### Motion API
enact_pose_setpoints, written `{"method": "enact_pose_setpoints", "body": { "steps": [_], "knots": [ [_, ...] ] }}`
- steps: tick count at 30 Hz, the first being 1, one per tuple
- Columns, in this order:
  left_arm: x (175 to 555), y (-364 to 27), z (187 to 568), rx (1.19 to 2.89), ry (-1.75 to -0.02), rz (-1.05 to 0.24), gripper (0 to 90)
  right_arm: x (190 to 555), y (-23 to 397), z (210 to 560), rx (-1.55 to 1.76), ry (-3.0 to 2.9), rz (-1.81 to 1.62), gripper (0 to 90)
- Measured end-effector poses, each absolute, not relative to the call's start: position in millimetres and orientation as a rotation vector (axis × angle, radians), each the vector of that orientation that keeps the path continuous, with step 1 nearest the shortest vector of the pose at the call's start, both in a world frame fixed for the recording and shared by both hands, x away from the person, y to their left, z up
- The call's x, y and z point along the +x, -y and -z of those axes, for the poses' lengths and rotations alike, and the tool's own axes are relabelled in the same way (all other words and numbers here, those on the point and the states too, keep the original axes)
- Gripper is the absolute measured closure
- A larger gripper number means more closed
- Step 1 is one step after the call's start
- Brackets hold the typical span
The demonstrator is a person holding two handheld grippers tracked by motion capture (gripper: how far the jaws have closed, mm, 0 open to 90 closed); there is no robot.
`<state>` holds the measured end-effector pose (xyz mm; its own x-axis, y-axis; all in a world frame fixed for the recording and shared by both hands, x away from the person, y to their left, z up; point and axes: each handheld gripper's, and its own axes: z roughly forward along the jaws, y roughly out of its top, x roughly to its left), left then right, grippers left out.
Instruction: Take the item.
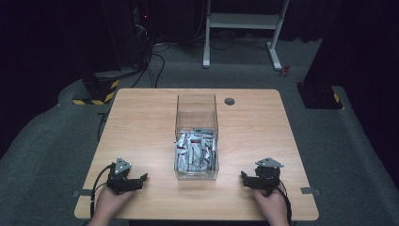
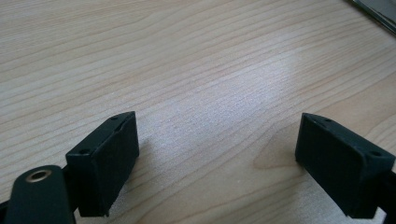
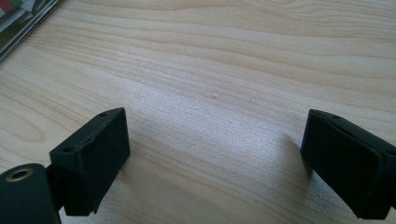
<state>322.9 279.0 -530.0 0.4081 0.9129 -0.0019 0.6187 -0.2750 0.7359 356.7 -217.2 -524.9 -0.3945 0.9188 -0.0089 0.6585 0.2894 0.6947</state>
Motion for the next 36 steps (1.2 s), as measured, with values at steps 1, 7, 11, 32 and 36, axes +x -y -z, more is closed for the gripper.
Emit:
{"method": "enact_pose_setpoints", "body": {
  "steps": [1, 7, 11, 32, 36],
  "knots": [
    [323.3, -279.0, 529.9, 2.002, -1.3, -0.565, 13.7, 356.7, 217.3, 524.9, 1.413, -2.157, -0.862, 7.8],
    [324.0, -279.9, 529.8, 2.004, -1.295, -0.566, 13.8, 356.3, 217.2, 525.0, 1.416, -2.152, -0.864, 7.9],
    [323.0, -279.9, 529.7, 2.002, -1.301, -0.567, 13.9, 356.4, 217.1, 525.0, 1.417, -2.151, -0.864, 7.9],
    [324.5, -280.2, 529.9, 1.993, -1.317, -0.569, 13.3, 356.8, 217.2, 524.9, 1.415, -2.156, -0.864, 7.9],
    [324.8, -281.7, 529.6, 1.971, -1.363, -0.602, 14.9, 356.1, 217.5, 524.9, 1.416, -2.155, -0.865, 7.8]
  ]
}}
